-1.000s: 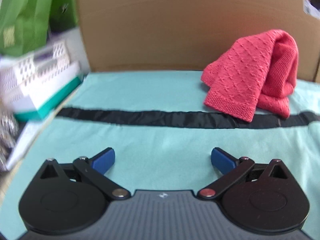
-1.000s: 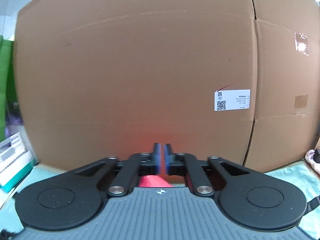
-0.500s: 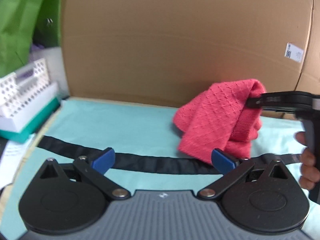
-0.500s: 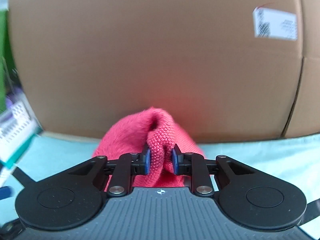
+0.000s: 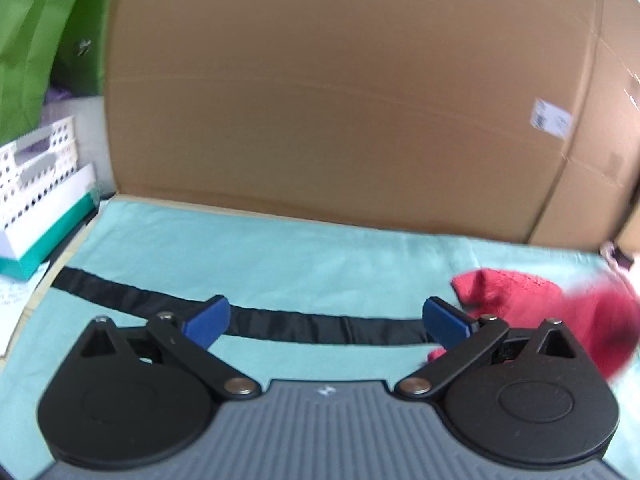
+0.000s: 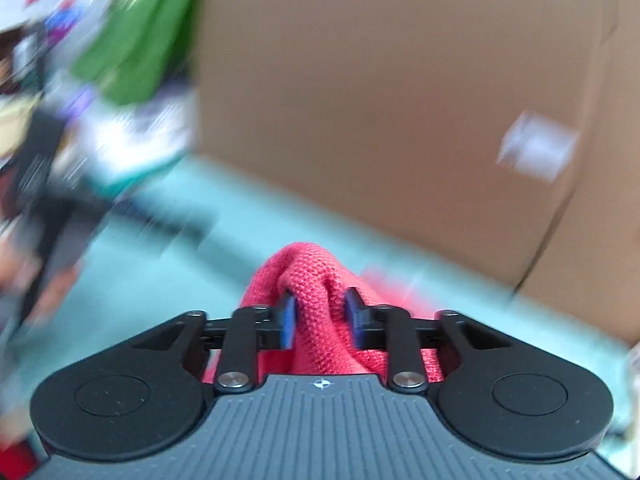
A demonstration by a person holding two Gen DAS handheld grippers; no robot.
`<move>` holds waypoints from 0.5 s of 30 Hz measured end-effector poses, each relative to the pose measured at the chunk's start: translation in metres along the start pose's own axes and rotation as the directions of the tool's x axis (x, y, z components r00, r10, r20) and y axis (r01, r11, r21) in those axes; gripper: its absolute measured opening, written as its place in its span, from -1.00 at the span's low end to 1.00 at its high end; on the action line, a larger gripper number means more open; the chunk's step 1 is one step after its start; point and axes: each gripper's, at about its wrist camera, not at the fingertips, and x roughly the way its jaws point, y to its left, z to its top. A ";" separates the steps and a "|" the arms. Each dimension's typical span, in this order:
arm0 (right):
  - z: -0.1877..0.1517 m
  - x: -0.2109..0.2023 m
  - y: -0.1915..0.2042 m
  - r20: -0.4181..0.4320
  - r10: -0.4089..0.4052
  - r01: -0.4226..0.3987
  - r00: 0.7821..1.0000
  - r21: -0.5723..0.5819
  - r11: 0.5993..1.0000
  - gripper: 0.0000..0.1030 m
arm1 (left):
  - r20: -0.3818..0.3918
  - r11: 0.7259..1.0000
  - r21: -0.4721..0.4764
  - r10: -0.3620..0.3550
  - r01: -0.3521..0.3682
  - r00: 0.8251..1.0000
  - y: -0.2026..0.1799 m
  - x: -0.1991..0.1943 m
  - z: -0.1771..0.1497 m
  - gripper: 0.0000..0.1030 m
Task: Fold clothes
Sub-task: 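Grasp the red sweater with the right gripper and lift it, then lift the sweater high with the right gripper and shake it out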
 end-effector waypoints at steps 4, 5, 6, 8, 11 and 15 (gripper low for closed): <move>-0.035 -0.030 0.026 0.020 0.026 -0.025 0.999 -0.061 0.998 -0.09 | -0.015 0.998 0.060 -0.034 0.035 0.999 -0.007 -0.001 -0.006 0.99; -0.033 -0.033 0.020 0.044 -0.042 0.043 0.998 -0.023 0.999 0.05 | -0.020 0.997 0.064 -0.036 0.037 0.999 -0.009 0.000 -0.006 0.99; -0.028 -0.033 0.010 0.066 -0.104 0.101 0.992 0.042 0.994 0.35 | -0.025 0.997 0.068 -0.038 0.039 0.999 -0.011 0.002 -0.006 0.99; -0.016 -0.026 -0.018 0.104 -0.199 0.174 0.975 0.212 0.962 0.67 | -0.038 0.996 0.065 -0.059 0.062 0.998 -0.017 0.003 -0.006 0.99; -0.003 0.006 -0.061 0.065 -0.185 0.141 0.981 0.424 0.895 0.71 | -0.065 0.988 0.085 -0.120 0.125 0.991 -0.027 0.004 -0.011 0.99; 0.005 0.062 -0.099 -0.002 -0.110 0.090 0.994 0.594 0.799 0.67 | -0.079 0.988 0.097 -0.112 0.120 0.991 -0.031 0.002 -0.020 0.99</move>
